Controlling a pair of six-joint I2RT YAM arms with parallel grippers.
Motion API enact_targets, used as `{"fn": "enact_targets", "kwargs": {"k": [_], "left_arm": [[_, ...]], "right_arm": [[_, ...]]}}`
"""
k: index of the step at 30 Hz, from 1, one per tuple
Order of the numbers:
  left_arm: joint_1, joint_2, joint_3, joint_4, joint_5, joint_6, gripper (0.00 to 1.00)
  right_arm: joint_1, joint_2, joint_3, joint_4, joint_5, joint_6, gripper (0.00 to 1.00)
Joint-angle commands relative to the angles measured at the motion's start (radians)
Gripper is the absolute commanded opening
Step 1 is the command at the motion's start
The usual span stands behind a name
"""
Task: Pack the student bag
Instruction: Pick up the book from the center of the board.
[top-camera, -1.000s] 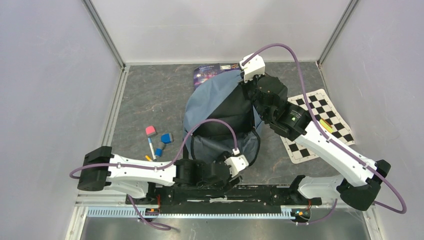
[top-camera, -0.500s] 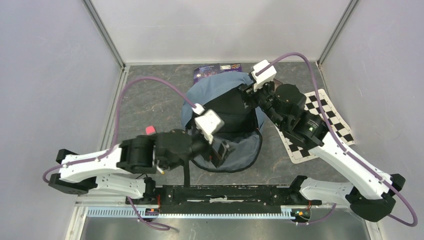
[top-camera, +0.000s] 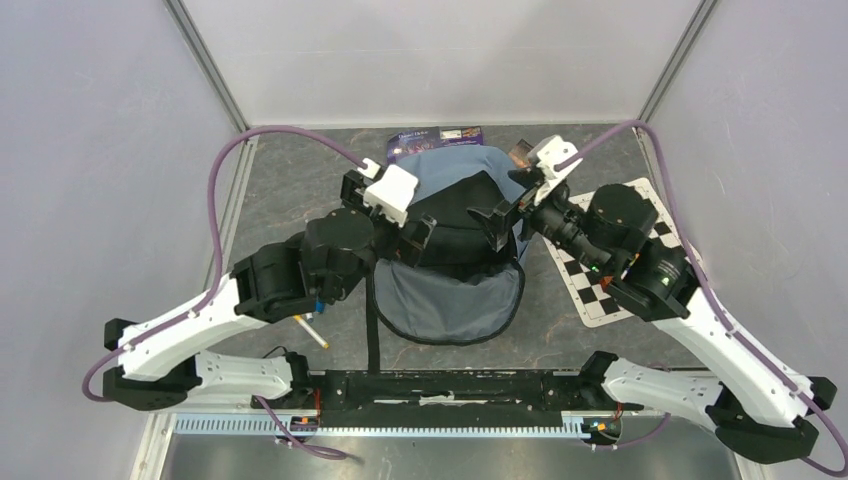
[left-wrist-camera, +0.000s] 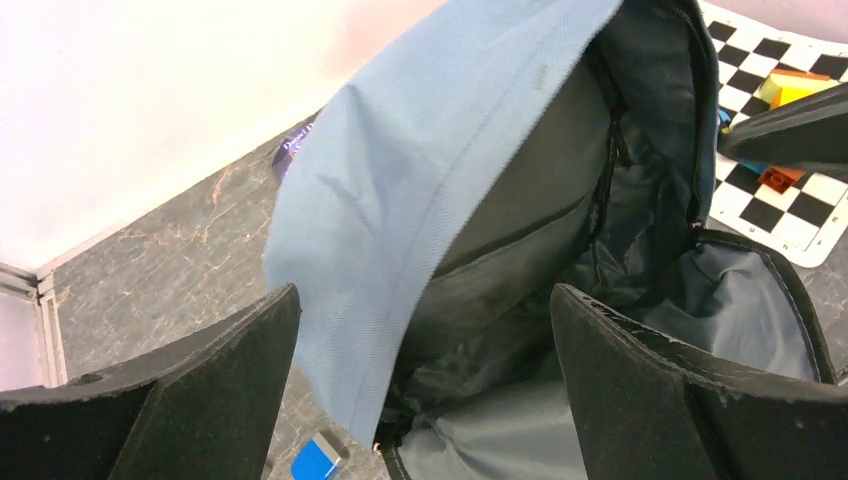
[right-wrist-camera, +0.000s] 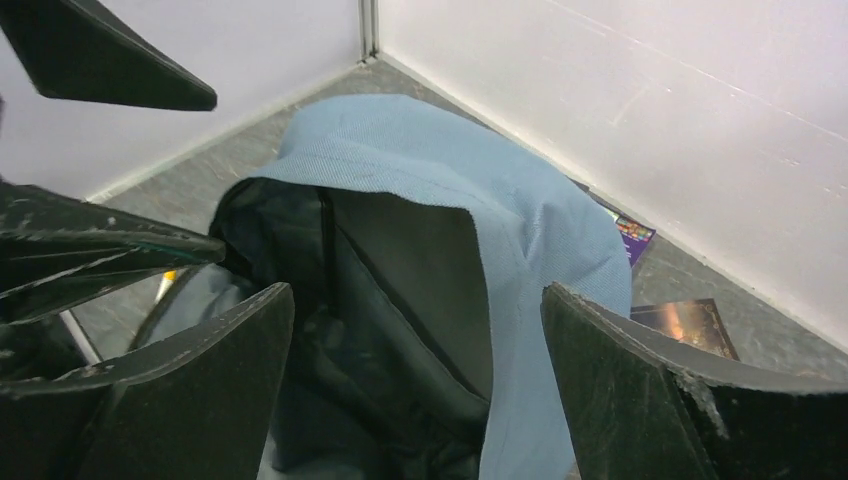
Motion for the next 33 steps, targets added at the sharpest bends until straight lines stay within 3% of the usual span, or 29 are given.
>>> {"fn": "enact_targets", "kwargs": {"k": [1,6,9,11,16,20,27,33], "left_arm": [[0.059,-0.052,0.068,0.048,0.133,-0.036,1.0],[0.219,0.047,0.266,-0.019,0.322,-0.08,1.0],[0.401,0.16,0.387,-0.075,0.51,-0.125,1.0],[0.519,0.232,0.451,-0.084,0.624,-0.167,1.0],[0.708,0.345,0.507,0.022,0.794,-0.27,1.0],[0.853,0.458,0.504,0.092,0.857,-0.327,1.0],[1.03,0.67,0.478,0.215,0.992,-0.402,1.0],[1.058,0.843,0.484,0.285,1.059,-0.374,1.0]], "right_arm": [[-0.003,-0.017,0.135,-0.029,0.067,0.105,0.98],[-0.039,0.16,0.428,-0.212,0.263,0.08,0.98],[-0.177,0.262,0.51,-0.22,0.182,0.107,0.98],[-0.31,0.329,0.517,-0.202,0.032,0.162,0.98],[-0.596,0.41,0.353,0.0,-0.218,0.283,0.98],[-0.732,0.462,0.175,0.176,-0.203,0.375,0.98],[-0.812,0.625,0.038,0.31,-0.03,0.498,0.98],[-0.818,0.817,0.072,0.371,-0.089,0.46,0.98]]}}
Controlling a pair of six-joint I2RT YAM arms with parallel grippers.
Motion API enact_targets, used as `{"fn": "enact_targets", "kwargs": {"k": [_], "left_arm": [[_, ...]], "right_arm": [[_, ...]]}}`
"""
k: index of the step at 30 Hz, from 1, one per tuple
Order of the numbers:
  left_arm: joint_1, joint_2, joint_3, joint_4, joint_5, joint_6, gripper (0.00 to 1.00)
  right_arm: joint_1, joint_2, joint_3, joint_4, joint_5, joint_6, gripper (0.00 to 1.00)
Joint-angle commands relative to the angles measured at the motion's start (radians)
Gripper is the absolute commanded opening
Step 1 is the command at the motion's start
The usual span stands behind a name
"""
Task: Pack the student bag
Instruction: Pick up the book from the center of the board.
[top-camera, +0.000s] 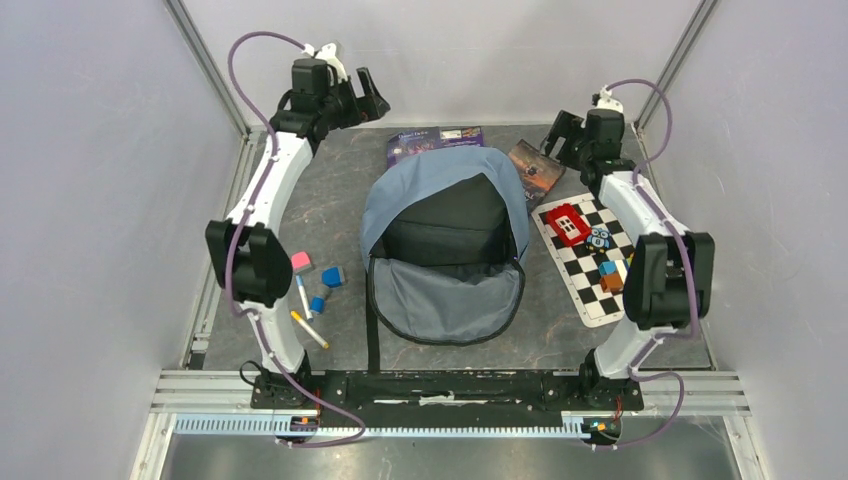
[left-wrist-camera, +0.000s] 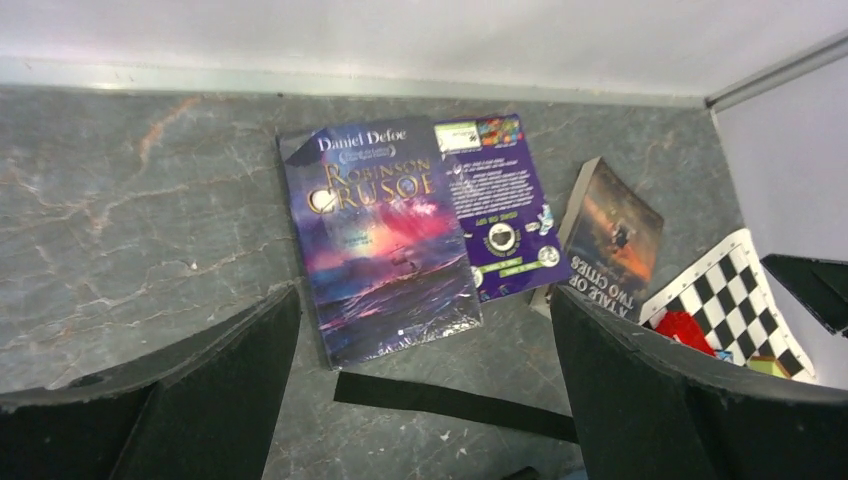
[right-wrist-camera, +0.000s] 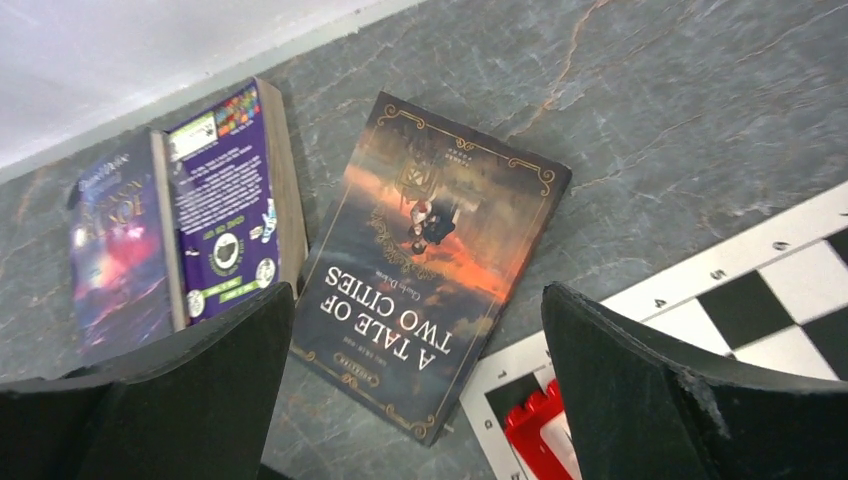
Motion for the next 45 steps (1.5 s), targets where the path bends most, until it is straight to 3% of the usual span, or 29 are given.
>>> {"fn": "enact_targets", "kwargs": {"k": [1,5,8,13,17,26,35,39,45], "left_arm": [[-0.001,0.113,0.025,0.094,0.108,-0.018,1.0],[0.002,0.193,0.067,0.096,0.218,-0.062,1.0],[0.002,0.163,-0.013,0.213,0.268,-0.103,1.0],[0.001,0.154,-0.059,0.213,0.334,-0.146,1.0],[0.004,0.069,-0.228,0.245,0.274,-0.146,1.0],[0.037,-0.103,-0.432,0.196,0.156,-0.103,1.0],[0.095,-0.287,-0.541,0.088,0.016,-0.042,1.0],[0.102,-0.294,-0.569,0.1,0.023,-0.039,1.0],[0.102,-0.191,-0.52,0.207,0.071,-0.101,1.0]], "right_arm": [[0.0,0.131,0.06,0.13,-0.071,-0.008,1.0],[0.01,0.24,0.142,0.131,-0.224,0.036,0.98],[0.038,0.281,0.144,0.157,-0.234,0.045,0.98],[0.084,0.352,0.212,0.163,-0.291,0.094,0.98],[0.166,0.381,0.233,0.086,-0.232,0.136,0.98],[0.377,0.401,0.151,0.181,-0.15,0.249,0.96],[0.568,0.519,0.302,0.178,-0.051,0.303,0.94],[0.588,0.54,0.365,0.149,-0.042,0.262,0.95],[0.515,0.449,0.288,0.144,0.027,0.163,0.98]]}}
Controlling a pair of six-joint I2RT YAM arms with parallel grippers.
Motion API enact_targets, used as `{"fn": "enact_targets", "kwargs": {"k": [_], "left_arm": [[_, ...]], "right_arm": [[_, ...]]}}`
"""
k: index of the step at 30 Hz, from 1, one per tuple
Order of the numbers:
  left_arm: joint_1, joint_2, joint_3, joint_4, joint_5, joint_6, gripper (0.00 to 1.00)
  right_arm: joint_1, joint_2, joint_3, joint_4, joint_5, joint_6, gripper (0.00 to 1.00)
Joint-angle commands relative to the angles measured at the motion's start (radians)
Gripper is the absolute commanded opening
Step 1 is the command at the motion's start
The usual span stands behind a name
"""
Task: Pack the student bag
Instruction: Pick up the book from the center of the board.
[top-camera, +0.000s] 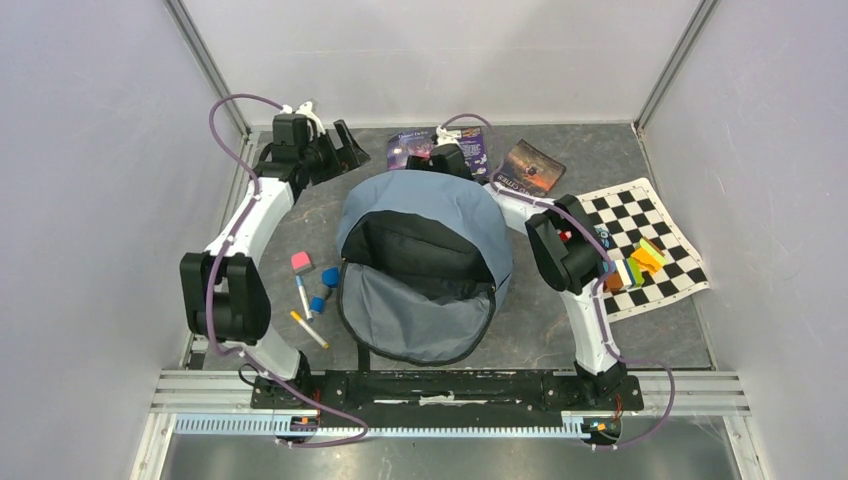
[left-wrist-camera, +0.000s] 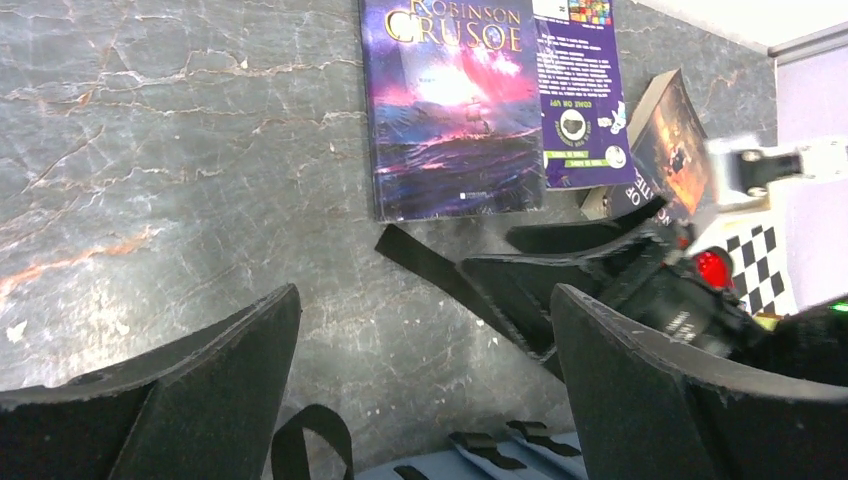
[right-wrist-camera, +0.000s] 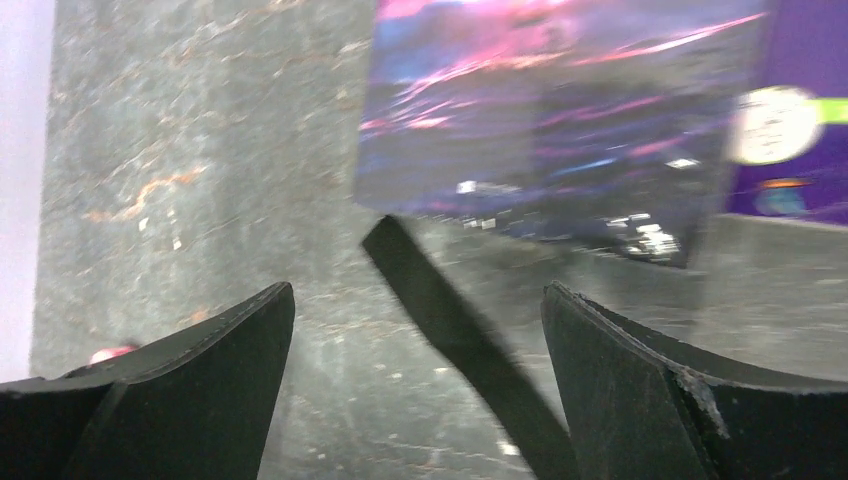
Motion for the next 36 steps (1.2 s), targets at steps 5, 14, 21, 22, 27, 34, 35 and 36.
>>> {"fn": "enact_targets", "kwargs": {"k": [5,14,21,22,27,34,35,36], "left_arm": [[-0.003,0.226,0.164,0.138,0.049,-0.072,1.0],[-0.01,0.538,0.428,0.204,0.086,-0.204,1.0],[-0.018,0.72,0.598,0.203,0.072,-0.296,1.0],[-0.022,0.742,0.617,0.197,0.071,-0.3,1.0],[-0.046,0.813,0.666,0.188,0.084,-0.323,1.0],[-0.074,0.858,0.688,0.18,0.105,-0.328,1.0],[-0.076,0.86,0.687,0.179,0.108,-0.328,1.0],[-0.078,0.863,0.687,0.178,0.113,-0.325,1.0]], "right_arm": [[-0.171,-0.112,-0.058,-0.003,0.075,-0.114,0.98],[-0.284,0.075,0.138,-0.054,0.0,-0.175,0.98],[-0.321,0.232,0.336,-0.081,-0.04,-0.192,0.98],[-0.325,0.233,0.325,-0.076,-0.038,-0.194,0.98],[-0.353,0.221,0.285,-0.071,-0.019,-0.224,0.98],[-0.366,0.227,0.263,-0.122,-0.012,-0.23,0.98],[-0.366,0.228,0.252,-0.125,-0.025,-0.226,0.98],[-0.366,0.233,0.245,-0.125,-0.042,-0.224,0.98]]}}
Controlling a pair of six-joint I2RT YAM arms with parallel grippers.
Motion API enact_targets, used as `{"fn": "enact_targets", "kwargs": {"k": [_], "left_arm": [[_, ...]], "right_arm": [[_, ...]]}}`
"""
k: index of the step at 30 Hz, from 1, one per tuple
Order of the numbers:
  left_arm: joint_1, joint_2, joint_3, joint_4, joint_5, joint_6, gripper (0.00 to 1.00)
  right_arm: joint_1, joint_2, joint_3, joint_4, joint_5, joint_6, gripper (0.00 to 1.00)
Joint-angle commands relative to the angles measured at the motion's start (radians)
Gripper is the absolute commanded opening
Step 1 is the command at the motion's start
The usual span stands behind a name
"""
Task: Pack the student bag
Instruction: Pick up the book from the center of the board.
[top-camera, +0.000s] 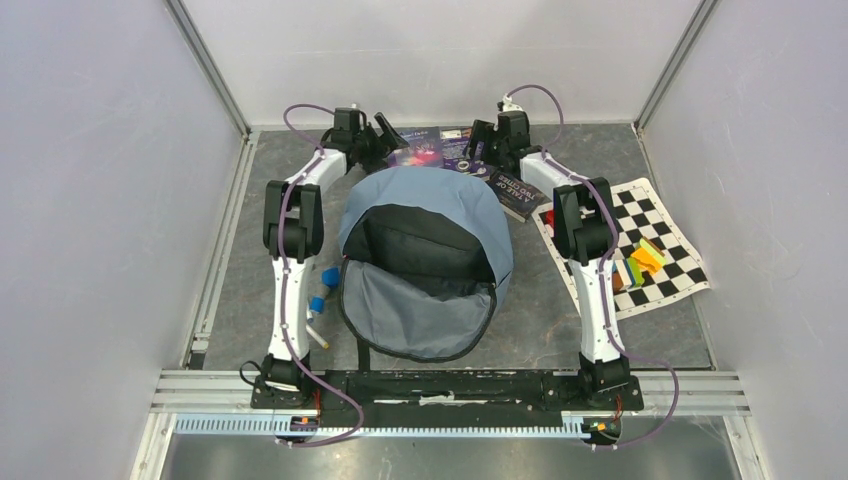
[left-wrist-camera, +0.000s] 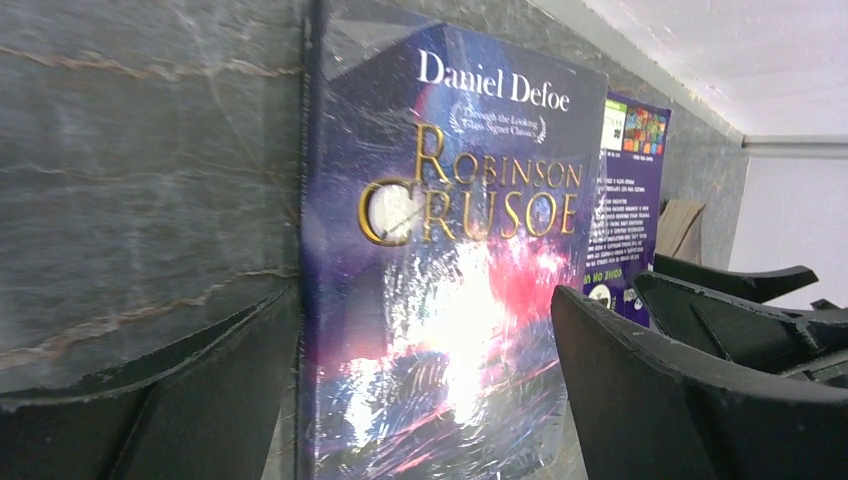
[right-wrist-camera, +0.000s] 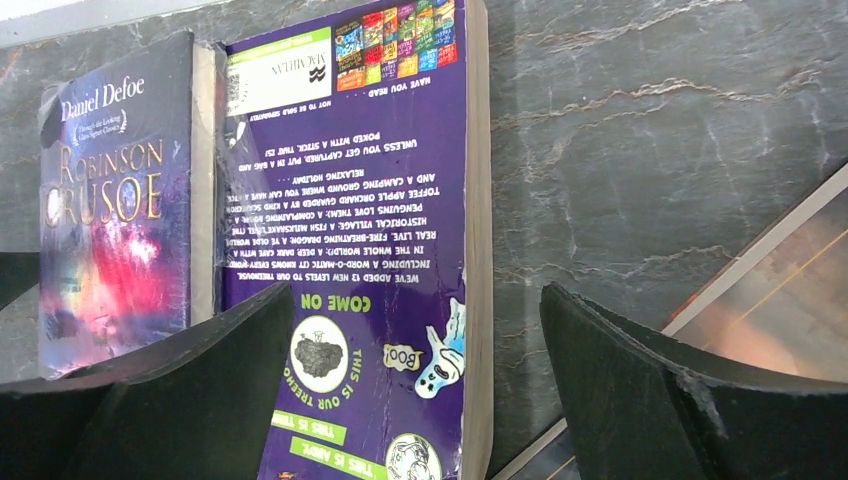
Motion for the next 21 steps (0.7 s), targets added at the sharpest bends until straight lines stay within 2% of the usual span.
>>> {"fn": "enact_targets", "kwargs": {"k": [1,6,10,15,18,21], "left_arm": [[-0.014,0.015,0.049,0.017,0.038,-0.028,0.99],[-0.017,0.031,0.049,0.017,0.066,-0.023,0.93],[-0.019,0.043,0.05,0.016,0.09,-0.019,0.81],[-0.026,0.052,0.053,0.013,0.109,-0.009,0.71],[-0.035,0.06,0.058,0.013,0.127,-0.002,0.66],[-0.048,0.066,0.061,0.014,0.141,0.004,0.61]], "right_arm": [[-0.005,0.024,-0.039,-0.054,-0.036,-0.009,0.96],[0.002,0.069,-0.02,-0.045,-0.186,0.047,0.91],[0.006,0.116,0.016,-0.019,-0.297,0.139,0.89],[0.019,0.171,0.064,0.039,-0.397,0.242,0.87],[0.029,0.185,0.069,0.055,-0.394,0.277,0.85],[0.049,0.185,0.13,-0.118,-0.245,0.211,0.88]]}}
